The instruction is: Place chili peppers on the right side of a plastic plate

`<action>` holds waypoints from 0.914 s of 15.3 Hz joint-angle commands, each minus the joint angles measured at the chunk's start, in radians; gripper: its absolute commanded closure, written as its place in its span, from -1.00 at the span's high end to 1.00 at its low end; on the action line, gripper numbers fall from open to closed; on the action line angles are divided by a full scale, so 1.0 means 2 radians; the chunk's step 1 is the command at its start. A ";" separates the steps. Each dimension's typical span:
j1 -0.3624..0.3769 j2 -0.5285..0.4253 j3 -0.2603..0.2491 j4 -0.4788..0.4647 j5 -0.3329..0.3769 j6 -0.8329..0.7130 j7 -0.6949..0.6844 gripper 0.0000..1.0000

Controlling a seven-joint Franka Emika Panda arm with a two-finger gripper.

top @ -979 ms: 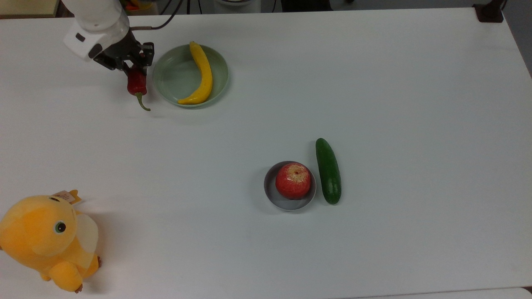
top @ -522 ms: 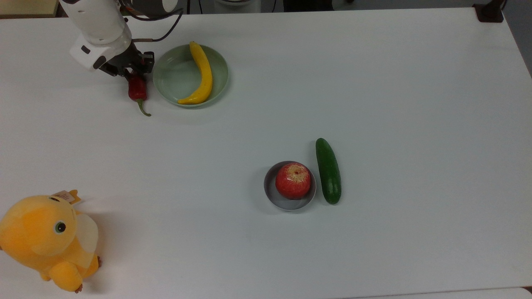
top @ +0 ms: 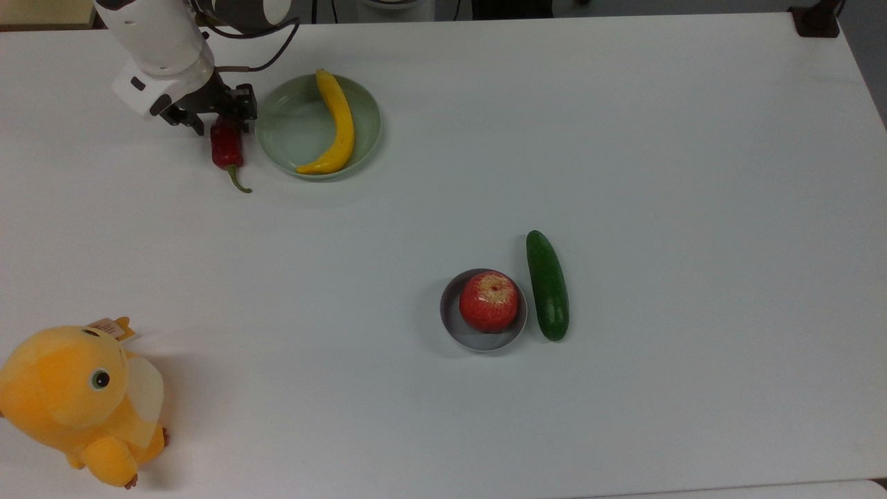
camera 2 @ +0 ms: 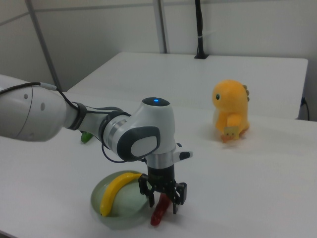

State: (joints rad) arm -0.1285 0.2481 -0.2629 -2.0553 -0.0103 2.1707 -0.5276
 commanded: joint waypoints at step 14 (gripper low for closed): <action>0.039 -0.113 0.064 0.202 0.036 -0.219 0.236 1.00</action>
State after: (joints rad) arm -0.0571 0.0683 -0.1877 -1.6929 0.0451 1.8143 -0.1434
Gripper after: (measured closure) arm 0.000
